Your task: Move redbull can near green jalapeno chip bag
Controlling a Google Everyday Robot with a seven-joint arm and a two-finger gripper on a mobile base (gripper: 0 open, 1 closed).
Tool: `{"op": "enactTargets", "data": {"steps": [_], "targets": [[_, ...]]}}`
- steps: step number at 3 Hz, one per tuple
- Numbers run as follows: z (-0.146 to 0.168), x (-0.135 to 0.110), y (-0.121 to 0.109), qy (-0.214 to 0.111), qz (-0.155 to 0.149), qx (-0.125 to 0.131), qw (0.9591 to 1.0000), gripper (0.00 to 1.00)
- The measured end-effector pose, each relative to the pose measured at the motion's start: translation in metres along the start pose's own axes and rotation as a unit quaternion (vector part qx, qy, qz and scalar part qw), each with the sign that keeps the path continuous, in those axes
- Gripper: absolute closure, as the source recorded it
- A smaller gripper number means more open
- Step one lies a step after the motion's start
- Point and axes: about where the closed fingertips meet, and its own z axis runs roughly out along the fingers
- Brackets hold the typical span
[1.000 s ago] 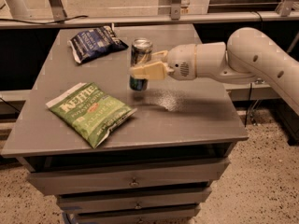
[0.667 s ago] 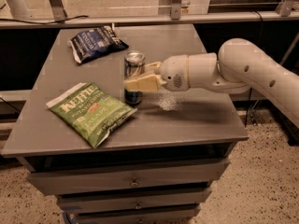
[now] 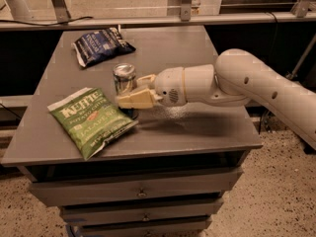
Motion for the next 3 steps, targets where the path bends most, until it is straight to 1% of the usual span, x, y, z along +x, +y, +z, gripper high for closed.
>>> {"op": "enactTargets", "data": {"steps": [1, 3], "targets": [[0.0149, 0.0026, 0.0171, 0.001, 0.0, -0.023, 0.9997, 0.83], [0.0156, 0.0022, 0.0183, 0.001, 0.0, -0.025, 0.9997, 0.36]]}}
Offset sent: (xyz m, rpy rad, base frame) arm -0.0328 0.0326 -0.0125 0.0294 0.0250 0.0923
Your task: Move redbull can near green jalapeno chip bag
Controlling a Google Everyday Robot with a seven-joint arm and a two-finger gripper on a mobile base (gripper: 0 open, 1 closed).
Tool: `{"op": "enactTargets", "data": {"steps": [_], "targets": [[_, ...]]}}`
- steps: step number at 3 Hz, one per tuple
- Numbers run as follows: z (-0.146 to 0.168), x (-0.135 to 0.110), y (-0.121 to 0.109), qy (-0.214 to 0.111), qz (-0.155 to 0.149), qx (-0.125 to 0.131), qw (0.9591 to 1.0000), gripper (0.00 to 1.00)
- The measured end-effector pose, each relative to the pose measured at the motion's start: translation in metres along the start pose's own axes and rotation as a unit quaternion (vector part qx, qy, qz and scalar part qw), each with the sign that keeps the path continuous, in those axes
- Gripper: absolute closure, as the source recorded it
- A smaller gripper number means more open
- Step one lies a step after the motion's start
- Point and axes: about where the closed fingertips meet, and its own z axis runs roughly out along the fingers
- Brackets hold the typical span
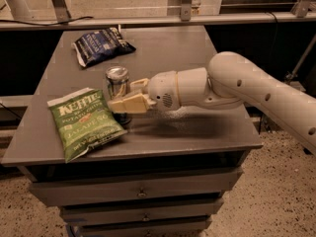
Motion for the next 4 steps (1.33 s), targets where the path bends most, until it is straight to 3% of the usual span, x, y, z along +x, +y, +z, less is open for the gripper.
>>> {"op": "enactTargets", "data": {"steps": [1, 2, 3, 4], "targets": [[0.0, 0.0, 0.0, 0.0, 0.0, 0.0, 1.0, 0.12], [0.003, 0.001, 0.009, -0.001, -0.016, -0.016, 0.9997, 0.0], [-0.007, 0.001, 0.014, -0.001, -0.035, -0.022, 0.9992, 0.0], [-0.05, 0.0, 0.0, 0.008, -0.052, -0.004, 0.9986, 0.0]]}}
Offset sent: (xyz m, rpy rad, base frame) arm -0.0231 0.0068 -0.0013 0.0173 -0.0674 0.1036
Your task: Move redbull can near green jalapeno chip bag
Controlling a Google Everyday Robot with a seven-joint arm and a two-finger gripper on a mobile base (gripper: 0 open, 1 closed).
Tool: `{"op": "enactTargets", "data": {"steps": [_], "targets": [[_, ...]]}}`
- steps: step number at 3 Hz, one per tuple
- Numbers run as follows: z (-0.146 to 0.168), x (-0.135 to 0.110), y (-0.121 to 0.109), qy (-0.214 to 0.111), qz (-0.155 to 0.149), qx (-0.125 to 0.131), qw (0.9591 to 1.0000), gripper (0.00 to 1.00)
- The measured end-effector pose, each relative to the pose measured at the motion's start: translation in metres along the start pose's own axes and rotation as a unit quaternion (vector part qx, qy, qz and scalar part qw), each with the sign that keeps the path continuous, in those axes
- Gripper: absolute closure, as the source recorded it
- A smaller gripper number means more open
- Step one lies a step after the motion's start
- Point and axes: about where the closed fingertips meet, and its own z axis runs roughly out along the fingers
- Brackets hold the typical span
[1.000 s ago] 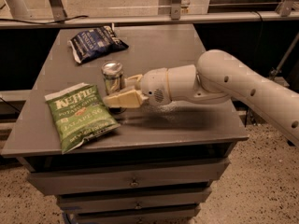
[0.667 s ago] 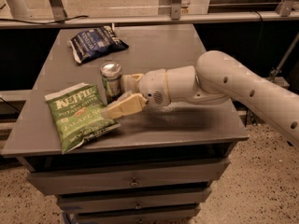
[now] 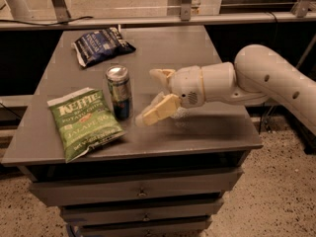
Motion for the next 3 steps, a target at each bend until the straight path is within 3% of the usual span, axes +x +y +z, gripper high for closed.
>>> {"op": "enactTargets", "data": {"steps": [1, 2, 3], "targets": [[-0.066, -0.014, -0.025, 0.01, -0.033, 0.041, 0.9986, 0.0], [-0.133, -0.037, -0.054, 0.001, -0.062, 0.095, 0.9935, 0.0], [-0.146, -0.053, -0.06, -0.006, -0.075, 0.109, 0.9912, 0.0]]}}
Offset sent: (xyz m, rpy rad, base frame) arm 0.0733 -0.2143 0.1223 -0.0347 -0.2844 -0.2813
